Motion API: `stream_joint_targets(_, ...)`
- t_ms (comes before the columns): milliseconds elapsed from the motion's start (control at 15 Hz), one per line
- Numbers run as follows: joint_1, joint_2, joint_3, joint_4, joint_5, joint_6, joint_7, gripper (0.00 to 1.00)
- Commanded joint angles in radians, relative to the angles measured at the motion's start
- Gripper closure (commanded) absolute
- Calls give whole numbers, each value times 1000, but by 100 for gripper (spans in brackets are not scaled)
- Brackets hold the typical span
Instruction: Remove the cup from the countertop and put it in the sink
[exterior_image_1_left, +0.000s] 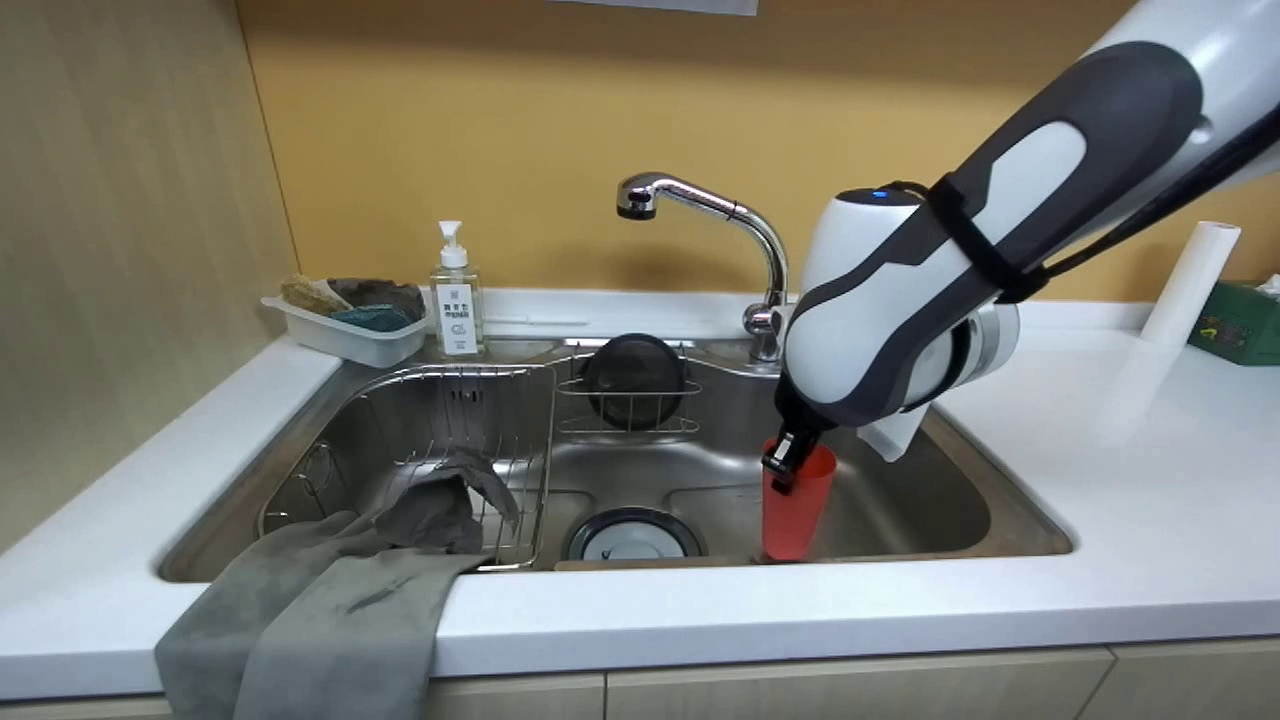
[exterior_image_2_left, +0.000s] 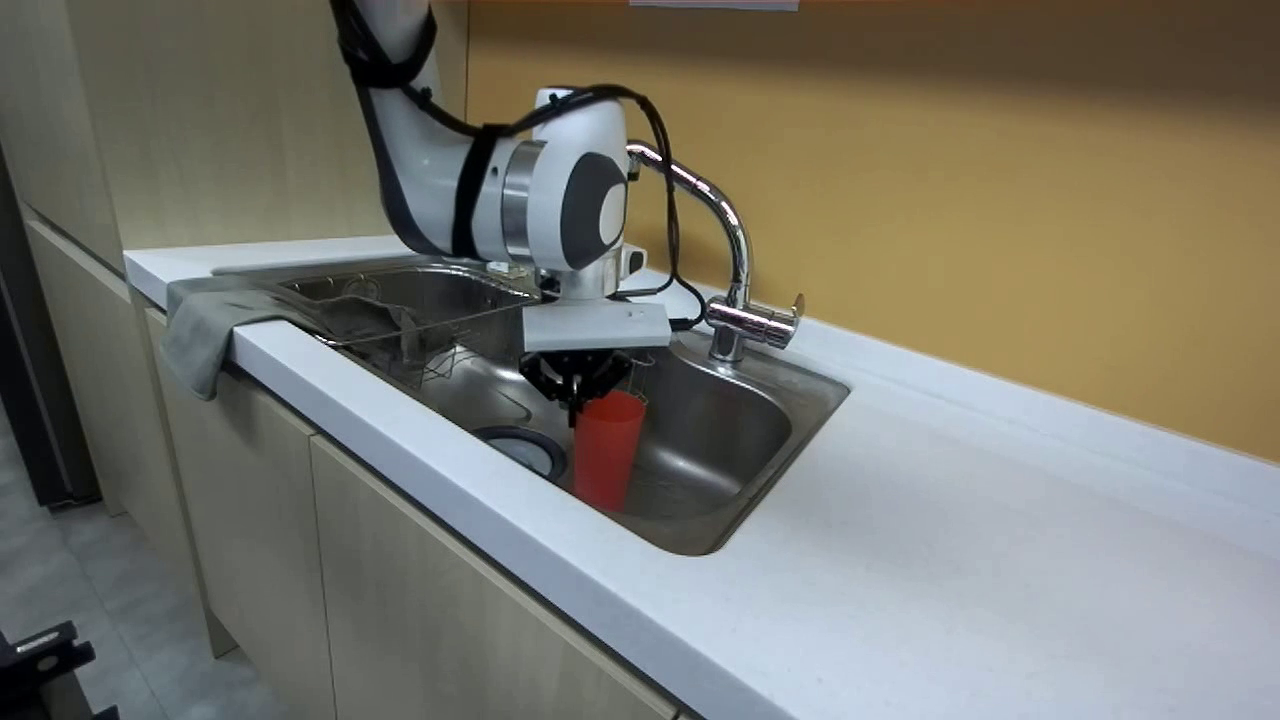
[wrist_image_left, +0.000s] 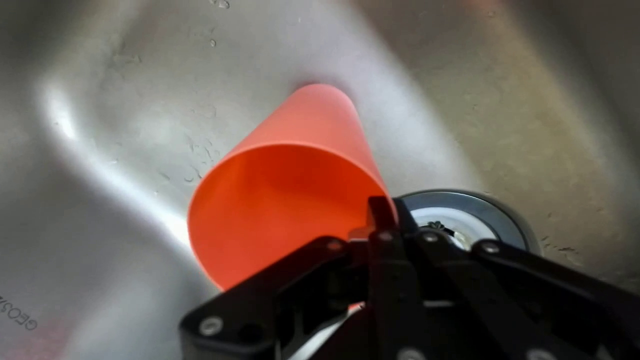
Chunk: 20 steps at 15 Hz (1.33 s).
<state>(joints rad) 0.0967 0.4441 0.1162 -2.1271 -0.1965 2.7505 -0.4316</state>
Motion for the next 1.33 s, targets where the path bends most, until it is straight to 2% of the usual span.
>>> stream_joint_targets(0,14,43,-12,67,-30,-51,52,99)
stream_joint_targets(867,8,103,-16,143,-20,-95,61,99)
stream_joint_targets(933,10,103,-19,145,-20,-97,67,72)
stream_joint_targets(1067,8,102,-18,150,-18,-100,73,67)
stream_joint_targets(1267,8,101,-22,154,-18,-93,84,45)
